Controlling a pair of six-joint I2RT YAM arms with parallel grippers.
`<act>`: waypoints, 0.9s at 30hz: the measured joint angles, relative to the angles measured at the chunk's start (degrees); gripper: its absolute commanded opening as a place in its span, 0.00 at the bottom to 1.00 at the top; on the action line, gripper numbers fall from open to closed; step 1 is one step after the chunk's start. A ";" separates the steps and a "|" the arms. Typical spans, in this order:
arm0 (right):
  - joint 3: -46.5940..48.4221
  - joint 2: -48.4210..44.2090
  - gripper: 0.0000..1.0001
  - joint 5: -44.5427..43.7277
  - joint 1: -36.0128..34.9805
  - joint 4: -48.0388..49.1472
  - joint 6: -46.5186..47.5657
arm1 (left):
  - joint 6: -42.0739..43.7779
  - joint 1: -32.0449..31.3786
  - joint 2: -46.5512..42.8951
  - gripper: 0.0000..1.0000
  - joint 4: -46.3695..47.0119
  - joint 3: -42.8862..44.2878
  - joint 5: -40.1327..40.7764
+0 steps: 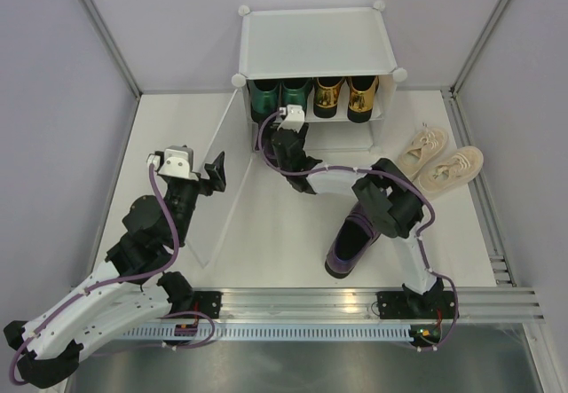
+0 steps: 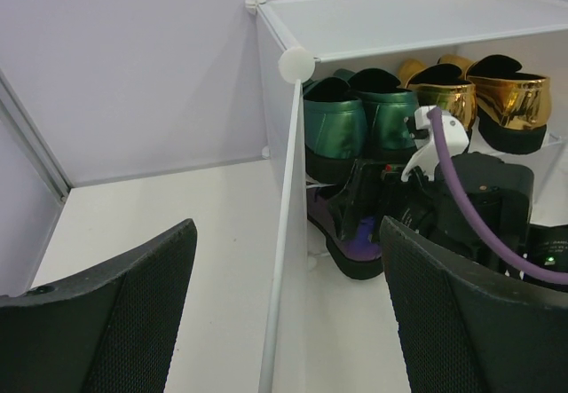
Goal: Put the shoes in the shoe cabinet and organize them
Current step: Place the shoe in the shoe cabinet.
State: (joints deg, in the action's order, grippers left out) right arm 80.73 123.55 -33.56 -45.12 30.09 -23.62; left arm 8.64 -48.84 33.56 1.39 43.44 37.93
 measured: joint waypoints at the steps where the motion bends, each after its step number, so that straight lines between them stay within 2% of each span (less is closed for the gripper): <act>1: -0.48 -0.92 0.98 0.37 -0.02 -0.15 -0.15 | -0.02 0.00 0.00 0.86 -0.04 0.04 -0.24; 10: -9.38 -10.73 0.97 3.19 -0.02 -0.15 -2.25 | 0.00 0.00 -0.07 0.86 -0.90 0.33 -0.81; 15: -18.27 -16.13 0.82 4.98 -0.04 0.72 -3.10 | 0.00 0.00 -0.37 0.86 -1.27 0.33 -0.81; 20: -25.40 -20.87 0.77 8.48 -0.04 2.67 -2.67 | 0.00 0.00 -0.35 0.86 -1.38 0.39 -0.85; 27: -26.62 -21.51 0.79 13.53 -0.04 4.63 -0.55 | 0.00 0.00 -0.35 0.86 -1.75 0.55 -1.01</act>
State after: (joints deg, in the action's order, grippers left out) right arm 54.11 102.04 -20.03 -45.17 34.72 -24.16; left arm 8.64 -48.84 33.21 -0.36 43.99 36.93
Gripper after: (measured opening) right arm 0.778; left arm 0.865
